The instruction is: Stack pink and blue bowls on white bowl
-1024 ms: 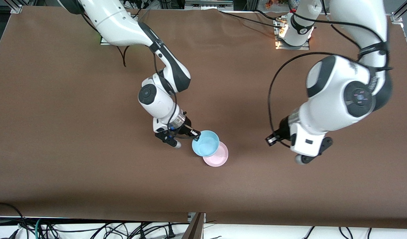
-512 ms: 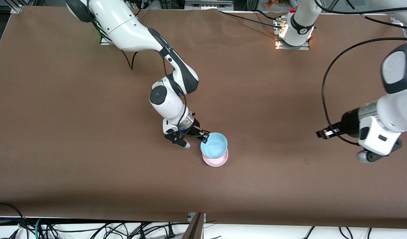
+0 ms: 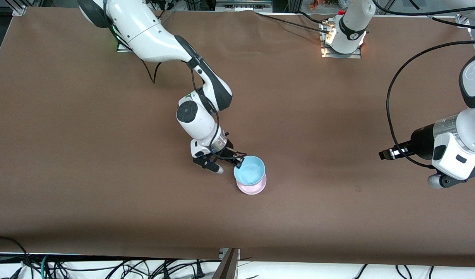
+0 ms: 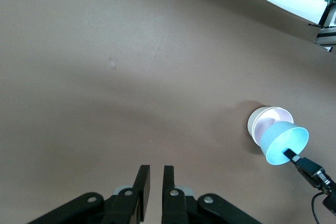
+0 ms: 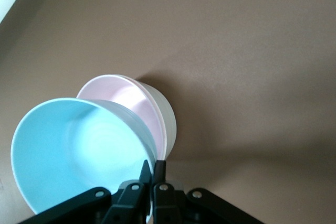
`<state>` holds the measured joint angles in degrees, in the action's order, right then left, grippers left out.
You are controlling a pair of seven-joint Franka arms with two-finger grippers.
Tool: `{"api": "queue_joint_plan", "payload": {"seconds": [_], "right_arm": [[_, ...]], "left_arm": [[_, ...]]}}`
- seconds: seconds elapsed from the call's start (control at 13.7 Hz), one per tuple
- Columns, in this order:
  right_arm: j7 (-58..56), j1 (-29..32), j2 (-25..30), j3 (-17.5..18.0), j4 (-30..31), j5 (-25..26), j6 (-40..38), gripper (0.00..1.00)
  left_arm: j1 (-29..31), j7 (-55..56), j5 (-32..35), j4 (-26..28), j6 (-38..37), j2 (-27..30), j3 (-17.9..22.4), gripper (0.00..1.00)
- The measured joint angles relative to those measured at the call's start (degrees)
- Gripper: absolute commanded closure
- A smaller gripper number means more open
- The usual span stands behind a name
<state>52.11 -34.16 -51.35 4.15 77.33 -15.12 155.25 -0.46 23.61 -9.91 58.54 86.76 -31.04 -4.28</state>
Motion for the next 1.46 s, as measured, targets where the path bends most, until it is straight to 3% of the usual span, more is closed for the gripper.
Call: {"api": "queue_joint_plan", "payload": {"seconds": [0.8, 1.17, 1.32, 1.39, 1.46], "right_arm": [[-0.17, 0.09, -1.29, -1.98, -2.68, 0.20, 0.01, 1.00], [-0.17, -0.30, -3.21, -1.98, -5.13, 0.21, 0.01, 1.00], [-0.17, -0.44, -3.82, -1.98, -5.69, 0.21, 0.01, 0.99], [-0.17, -0.48, -3.93, -1.98, -5.82, 0.21, 0.01, 0.76], [-0.17, -0.50, -3.98, -1.98, -5.86, 0.21, 0.01, 0.13]], "left_arm": [[0.22, -9.46, 7.41, 6.32, 1.23, 3.75, 0.37, 0.79], [0.36, -13.37, 9.33, 19.27, 10.06, 10.46, 0.45, 0.76], [1.00, -16.65, 9.38, 21.99, 10.74, 12.21, 0.64, 0.66], [1.46, -18.07, 9.38, 22.68, 10.90, 12.68, 0.65, 0.53], [1.86, -19.06, 9.38, 23.01, 10.97, 12.93, 0.66, 0.44]]}}
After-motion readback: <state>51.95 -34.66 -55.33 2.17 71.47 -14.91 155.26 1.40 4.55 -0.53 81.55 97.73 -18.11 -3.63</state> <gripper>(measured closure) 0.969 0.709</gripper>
